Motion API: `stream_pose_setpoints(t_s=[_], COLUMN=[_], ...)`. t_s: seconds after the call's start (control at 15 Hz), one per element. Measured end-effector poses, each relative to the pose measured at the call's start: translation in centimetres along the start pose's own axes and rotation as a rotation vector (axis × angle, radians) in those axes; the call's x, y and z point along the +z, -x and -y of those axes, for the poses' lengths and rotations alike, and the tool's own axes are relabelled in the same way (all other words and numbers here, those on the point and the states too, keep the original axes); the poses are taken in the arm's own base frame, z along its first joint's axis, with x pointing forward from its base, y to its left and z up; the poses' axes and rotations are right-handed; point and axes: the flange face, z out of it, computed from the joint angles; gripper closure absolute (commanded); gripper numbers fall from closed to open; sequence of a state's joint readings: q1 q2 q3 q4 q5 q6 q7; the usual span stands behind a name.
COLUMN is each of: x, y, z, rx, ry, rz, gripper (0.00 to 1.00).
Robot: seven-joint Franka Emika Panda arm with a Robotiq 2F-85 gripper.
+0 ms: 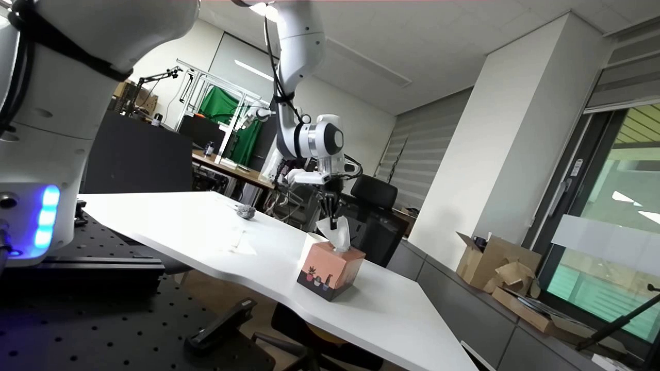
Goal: Remove three tissues from the box and put them on the table
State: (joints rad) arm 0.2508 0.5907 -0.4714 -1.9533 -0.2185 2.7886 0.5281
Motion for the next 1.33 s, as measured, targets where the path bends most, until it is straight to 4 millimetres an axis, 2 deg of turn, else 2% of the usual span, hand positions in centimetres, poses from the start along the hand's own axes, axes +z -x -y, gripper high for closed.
stream_pose_setpoints(t_s=[0.33,0.6,0.8,0.93,1.07,1.2,1.33], x=[-2.2,-6.2,-9.9,-12.0,-13.4,-13.9,-13.5], y=[-1.7,-3.1,-3.2,-2.5,-0.9,1.8,5.4], z=[1.8,4.3,6.9,9.4,12.3,15.2,17.8], rx=[-0.010,-0.047,-0.103,-0.153,-0.219,-0.304,-0.399], ry=[0.031,0.013,-0.019,-0.050,-0.086,-0.111,-0.129], rz=[0.068,0.062,0.034,0.019,0.016,0.032,0.070], gripper=[1.00,1.00,1.00,1.00,1.00,1.00,1.00])
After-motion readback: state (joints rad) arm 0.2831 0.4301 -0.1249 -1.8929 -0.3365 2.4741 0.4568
